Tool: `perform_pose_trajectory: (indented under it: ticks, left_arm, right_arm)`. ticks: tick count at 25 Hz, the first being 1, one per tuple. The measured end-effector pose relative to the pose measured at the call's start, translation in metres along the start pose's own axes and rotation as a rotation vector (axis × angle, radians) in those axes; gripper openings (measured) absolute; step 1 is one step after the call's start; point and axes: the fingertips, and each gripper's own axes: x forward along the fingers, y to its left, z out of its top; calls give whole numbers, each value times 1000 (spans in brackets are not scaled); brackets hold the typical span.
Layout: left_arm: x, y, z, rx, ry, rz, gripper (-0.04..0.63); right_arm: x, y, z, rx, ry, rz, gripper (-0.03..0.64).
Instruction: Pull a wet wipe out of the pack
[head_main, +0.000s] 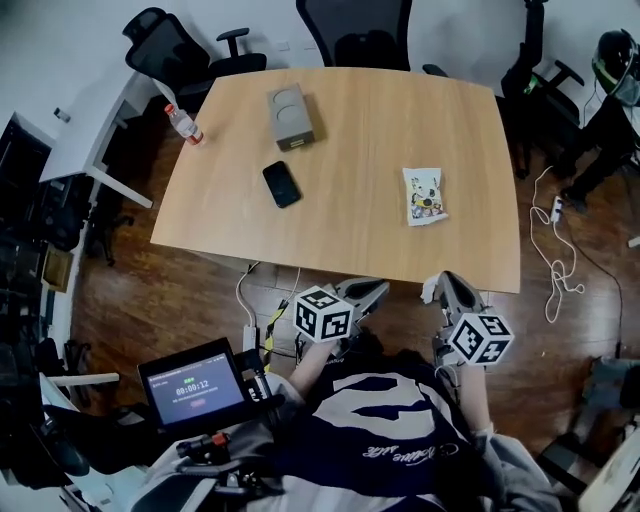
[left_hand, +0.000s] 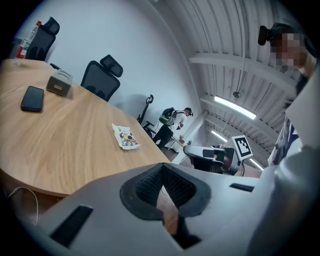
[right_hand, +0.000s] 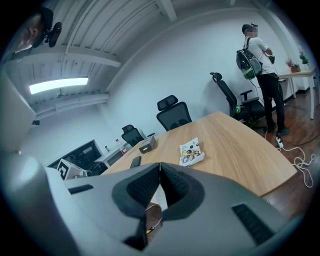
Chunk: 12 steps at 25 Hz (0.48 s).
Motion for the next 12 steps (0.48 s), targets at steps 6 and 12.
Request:
perform_pose_trajectory:
  ticks: [6, 12]
  left_arm:
    - [5, -24, -8, -8, -21, 16, 2]
    - [17, -67, -36, -21, -18, 39, 2]
  right_arm:
    - [-32, -1, -11, 14, 1, 25, 0]
    - [-71, -7, -30, 24, 41, 69, 0]
